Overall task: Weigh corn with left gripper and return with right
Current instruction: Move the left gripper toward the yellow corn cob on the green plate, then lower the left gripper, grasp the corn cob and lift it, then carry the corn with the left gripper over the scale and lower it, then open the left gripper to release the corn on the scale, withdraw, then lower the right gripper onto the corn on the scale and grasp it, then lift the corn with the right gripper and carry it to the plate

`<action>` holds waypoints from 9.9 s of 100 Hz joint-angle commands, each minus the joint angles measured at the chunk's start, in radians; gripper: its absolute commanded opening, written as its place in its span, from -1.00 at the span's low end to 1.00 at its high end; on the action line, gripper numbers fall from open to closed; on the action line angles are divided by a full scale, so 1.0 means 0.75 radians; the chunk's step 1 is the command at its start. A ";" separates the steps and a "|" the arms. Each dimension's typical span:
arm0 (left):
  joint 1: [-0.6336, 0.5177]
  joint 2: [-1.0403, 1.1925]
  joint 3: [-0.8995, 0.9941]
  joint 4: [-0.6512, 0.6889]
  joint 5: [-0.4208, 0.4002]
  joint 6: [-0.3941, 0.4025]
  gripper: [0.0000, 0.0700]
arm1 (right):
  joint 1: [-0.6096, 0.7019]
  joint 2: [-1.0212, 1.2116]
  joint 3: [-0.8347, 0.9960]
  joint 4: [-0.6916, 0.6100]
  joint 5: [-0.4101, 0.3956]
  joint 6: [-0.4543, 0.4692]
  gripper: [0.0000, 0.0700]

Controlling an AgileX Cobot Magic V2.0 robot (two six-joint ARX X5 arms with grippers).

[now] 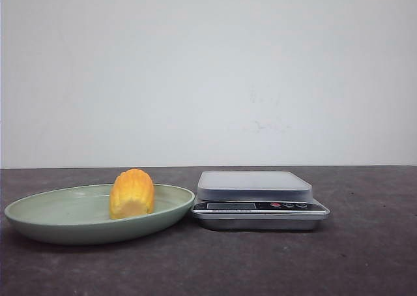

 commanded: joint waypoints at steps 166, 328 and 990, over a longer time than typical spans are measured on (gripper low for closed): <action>-0.001 0.711 1.571 -0.840 0.342 -0.318 0.96 | 0.000 0.686 1.494 -0.752 -0.524 0.098 0.51; -0.505 2.234 1.375 -0.538 0.406 -0.493 -1.00 | 0.000 0.784 1.488 -0.965 -0.478 0.109 1.00; -0.683 0.811 2.179 -1.682 0.055 -0.418 -0.96 | 1.075 2.587 2.077 -0.415 -0.482 0.947 0.90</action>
